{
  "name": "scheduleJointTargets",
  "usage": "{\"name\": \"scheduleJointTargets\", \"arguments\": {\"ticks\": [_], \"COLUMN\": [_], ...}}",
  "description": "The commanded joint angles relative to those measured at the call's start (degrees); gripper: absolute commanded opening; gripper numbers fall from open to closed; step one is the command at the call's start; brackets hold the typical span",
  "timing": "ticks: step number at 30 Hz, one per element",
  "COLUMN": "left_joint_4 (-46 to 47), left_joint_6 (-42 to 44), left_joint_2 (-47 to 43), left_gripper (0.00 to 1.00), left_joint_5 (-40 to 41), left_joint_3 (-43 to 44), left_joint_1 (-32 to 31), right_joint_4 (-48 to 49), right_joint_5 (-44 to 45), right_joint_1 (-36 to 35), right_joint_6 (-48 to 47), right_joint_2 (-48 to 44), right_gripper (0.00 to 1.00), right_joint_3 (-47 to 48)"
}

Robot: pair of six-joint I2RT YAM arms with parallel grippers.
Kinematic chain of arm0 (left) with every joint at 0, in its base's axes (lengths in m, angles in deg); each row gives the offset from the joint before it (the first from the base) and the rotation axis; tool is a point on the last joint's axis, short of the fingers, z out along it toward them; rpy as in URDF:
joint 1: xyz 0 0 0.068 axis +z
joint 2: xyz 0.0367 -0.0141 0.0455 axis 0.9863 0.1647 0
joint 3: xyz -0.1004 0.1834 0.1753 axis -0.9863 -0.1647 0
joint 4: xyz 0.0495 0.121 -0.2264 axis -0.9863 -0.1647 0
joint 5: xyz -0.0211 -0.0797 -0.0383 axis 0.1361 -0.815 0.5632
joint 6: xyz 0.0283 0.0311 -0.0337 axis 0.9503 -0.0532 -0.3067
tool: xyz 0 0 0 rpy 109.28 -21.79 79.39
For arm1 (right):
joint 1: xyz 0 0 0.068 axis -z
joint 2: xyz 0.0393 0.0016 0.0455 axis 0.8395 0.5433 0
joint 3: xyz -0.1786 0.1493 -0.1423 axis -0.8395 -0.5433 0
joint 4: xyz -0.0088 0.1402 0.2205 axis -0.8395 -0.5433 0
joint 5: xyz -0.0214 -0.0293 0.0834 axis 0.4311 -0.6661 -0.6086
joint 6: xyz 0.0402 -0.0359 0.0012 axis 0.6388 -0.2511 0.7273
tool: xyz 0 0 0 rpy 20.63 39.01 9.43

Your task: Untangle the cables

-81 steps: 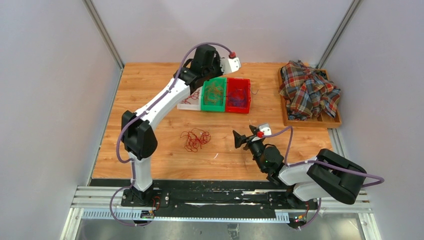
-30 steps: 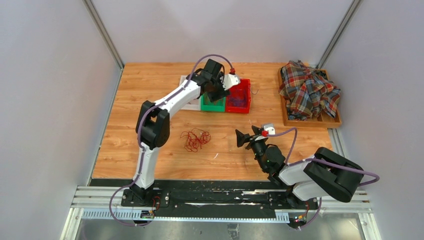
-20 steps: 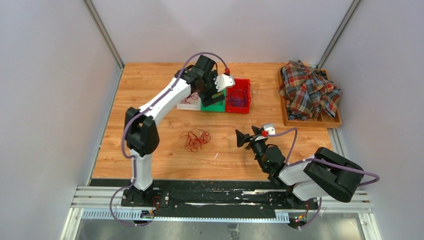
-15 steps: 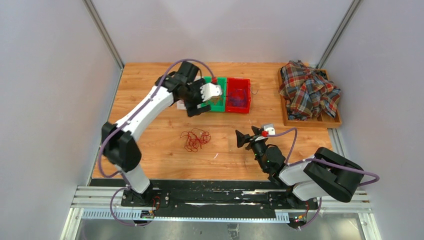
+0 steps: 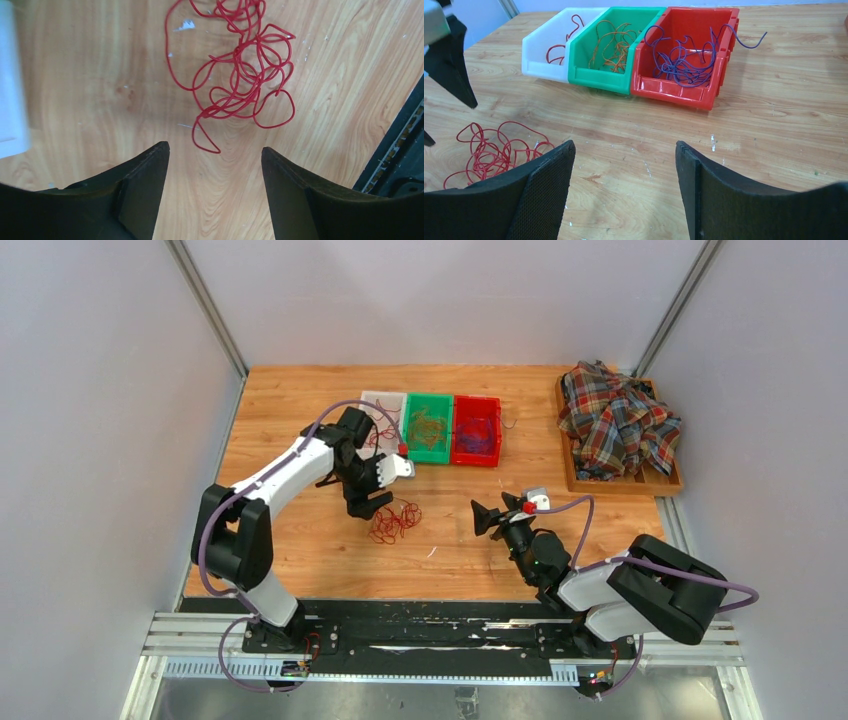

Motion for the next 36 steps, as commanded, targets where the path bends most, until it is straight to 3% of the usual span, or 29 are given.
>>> {"name": "scheduleJointTargets", "arguments": {"ticks": [1,8,15,21,28,36], "left_joint_4": [8.1,18.4,18.9,12.5,5.2,-1.5], "left_joint_6": [-0.3,-3.1,-2.9,-6.3,-8.3,-1.0], "left_joint_2": [-0.6,1.3,0.0,-4.5,-15.6,-24.0], "left_gripper": [0.72,0.68,0.34,0.01,0.01,0.01], "left_joint_5": [1.4,6.5,5.0,2.3,-1.3,2.4], "left_joint_3": [-4.9,-8.8,-10.4,-7.3,1.5,6.2], "left_joint_1": [0.6,1.5,2.0,2.1,1.3,-6.3], "right_joint_4": [2.5,2.4,2.3,1.3,-8.5,-26.2], "right_joint_5": [0.2,0.1,0.2,-2.6,-9.6,-21.0], "right_joint_1": [0.6,0.6,0.6,0.6,-1.9,-4.9], "right_joint_6": [0.0,0.0,-0.1,-0.6,-2.4,-4.6], "right_joint_2": [-0.2,-0.1,0.0,-0.4,-5.6,-7.9], "right_gripper": [0.73,0.72,0.71,0.70,0.74,0.83], "right_joint_3": [-0.4,-0.3,0.0,0.5,7.0,26.2]}}
